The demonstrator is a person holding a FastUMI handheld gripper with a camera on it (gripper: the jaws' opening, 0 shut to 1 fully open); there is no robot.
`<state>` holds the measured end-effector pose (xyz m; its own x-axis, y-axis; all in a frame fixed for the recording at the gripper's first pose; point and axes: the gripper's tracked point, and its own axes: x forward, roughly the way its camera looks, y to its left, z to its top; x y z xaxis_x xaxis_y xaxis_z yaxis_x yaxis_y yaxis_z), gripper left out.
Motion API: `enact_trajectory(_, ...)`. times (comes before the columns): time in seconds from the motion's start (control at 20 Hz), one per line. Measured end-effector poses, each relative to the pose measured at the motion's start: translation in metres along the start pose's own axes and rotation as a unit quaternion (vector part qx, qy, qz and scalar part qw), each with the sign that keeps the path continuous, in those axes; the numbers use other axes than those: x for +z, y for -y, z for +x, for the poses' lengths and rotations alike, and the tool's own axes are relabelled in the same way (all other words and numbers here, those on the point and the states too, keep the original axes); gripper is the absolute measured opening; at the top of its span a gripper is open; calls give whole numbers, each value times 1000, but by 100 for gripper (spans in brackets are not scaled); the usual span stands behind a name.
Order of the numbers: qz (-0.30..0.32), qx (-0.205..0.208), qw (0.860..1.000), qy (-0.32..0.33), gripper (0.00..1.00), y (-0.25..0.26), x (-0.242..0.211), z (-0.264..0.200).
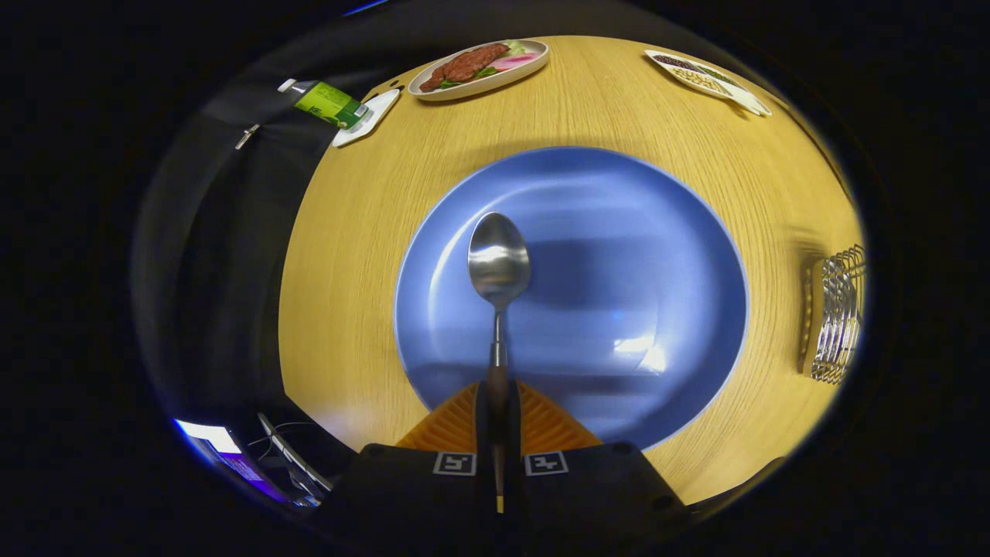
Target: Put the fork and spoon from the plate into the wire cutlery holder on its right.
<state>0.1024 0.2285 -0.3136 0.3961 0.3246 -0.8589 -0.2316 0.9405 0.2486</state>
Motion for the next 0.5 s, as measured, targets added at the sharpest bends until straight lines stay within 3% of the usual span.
enact_trajectory(0.3,3,14,1000,4,5,3,-3,-21)
enact_trajectory(0.5,-40,12,999,18,5,14,-1,-62)
